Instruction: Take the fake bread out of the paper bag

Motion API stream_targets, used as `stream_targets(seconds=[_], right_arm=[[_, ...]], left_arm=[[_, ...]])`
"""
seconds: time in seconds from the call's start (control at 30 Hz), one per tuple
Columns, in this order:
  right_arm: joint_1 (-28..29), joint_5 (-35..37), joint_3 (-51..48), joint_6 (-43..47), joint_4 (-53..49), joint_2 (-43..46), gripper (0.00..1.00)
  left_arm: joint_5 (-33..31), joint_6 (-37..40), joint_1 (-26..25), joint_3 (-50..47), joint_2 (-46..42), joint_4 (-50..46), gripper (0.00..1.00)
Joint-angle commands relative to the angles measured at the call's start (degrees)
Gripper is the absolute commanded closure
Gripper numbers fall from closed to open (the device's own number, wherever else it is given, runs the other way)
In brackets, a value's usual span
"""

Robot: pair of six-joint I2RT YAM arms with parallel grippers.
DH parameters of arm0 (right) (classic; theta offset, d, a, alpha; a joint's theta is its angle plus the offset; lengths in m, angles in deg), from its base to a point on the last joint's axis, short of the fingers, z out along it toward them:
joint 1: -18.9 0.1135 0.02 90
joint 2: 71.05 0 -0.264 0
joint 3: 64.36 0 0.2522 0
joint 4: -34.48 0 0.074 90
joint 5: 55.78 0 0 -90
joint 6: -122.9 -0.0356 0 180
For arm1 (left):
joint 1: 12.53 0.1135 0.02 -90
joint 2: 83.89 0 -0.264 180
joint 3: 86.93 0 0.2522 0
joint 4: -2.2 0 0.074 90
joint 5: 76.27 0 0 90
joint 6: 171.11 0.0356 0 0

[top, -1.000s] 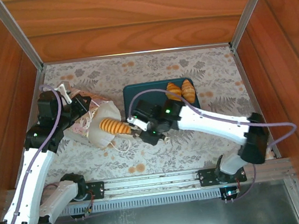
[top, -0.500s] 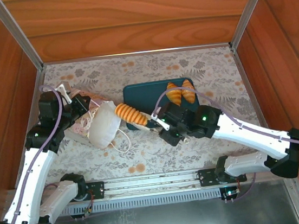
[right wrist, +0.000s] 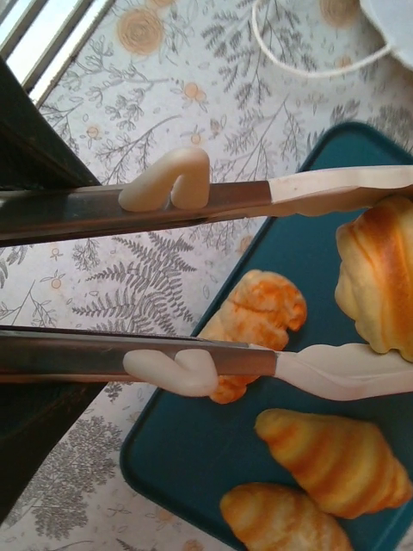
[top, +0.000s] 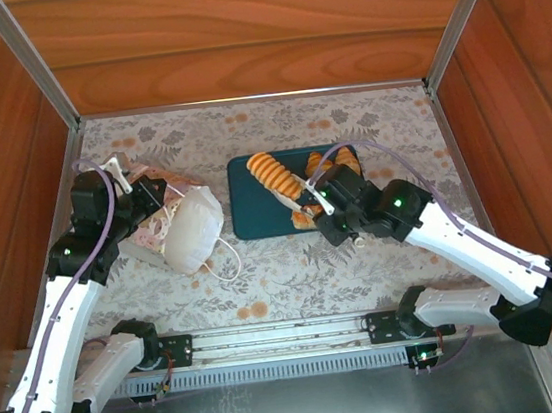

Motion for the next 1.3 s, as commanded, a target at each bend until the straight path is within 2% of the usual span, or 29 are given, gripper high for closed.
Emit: stream_targets(seconds=[0.0, 0.23, 0.57, 1.07, 1.27], right_arm=[[-2.79, -2.02, 2.18, -2.56, 1.62, -3.28, 0.51], [-9.54, -7.87, 5.55, -6.50, 1.86, -10.60, 0.50], [-14.89, -9.18, 12.12, -5.93, -1.10, -22.70, 0.51], [-15.52, -8.81, 20.80, -5.14, -6.48, -35.99, 0.50], [-15.41, -10.10, 22.52, -5.17, -8.16, -36.28, 0.44]], left_arm=[[0.15, -0.22, 0.23, -0.36, -1.11, 1.22, 1.00], [0.83, 0.13, 0.23, -0.16, -1.13, 1.20, 1.00], [2.34, 0.61, 0.27, -0.02, -1.42, 1.20, 1.00], [3.24, 0.76, 0.36, -0.40, -1.77, 1.20, 1.00], [3.13, 0.86, 0.34, -0.64, -1.90, 1.20, 1.00]])
